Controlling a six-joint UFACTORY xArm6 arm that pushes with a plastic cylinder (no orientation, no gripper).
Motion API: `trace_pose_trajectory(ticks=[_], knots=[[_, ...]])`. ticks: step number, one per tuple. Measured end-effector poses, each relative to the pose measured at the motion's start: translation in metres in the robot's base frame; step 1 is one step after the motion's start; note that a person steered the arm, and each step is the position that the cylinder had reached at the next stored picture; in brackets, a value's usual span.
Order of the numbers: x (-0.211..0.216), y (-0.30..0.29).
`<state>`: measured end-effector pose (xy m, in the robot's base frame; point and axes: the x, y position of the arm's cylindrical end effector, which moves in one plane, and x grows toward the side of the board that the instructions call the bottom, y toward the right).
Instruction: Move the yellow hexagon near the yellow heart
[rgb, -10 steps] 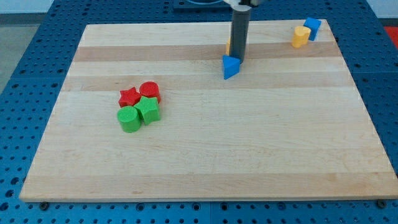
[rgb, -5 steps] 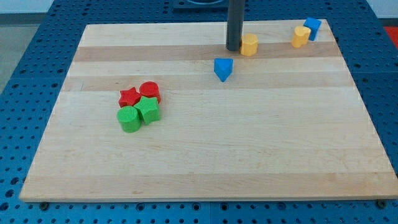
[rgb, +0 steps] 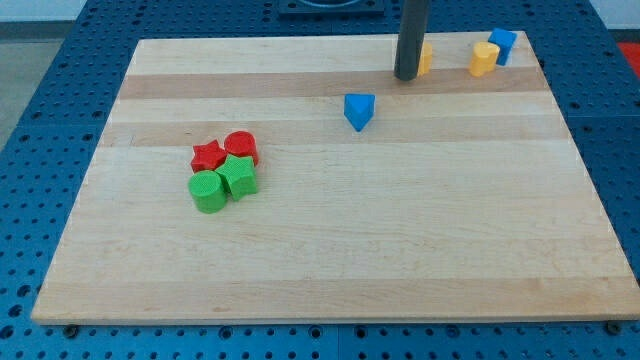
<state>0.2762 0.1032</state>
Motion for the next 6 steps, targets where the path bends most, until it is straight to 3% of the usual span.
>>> trace_pose_trajectory(ticks=[2, 6], knots=[[-0.011, -0.026], [-0.023, 0.043]])
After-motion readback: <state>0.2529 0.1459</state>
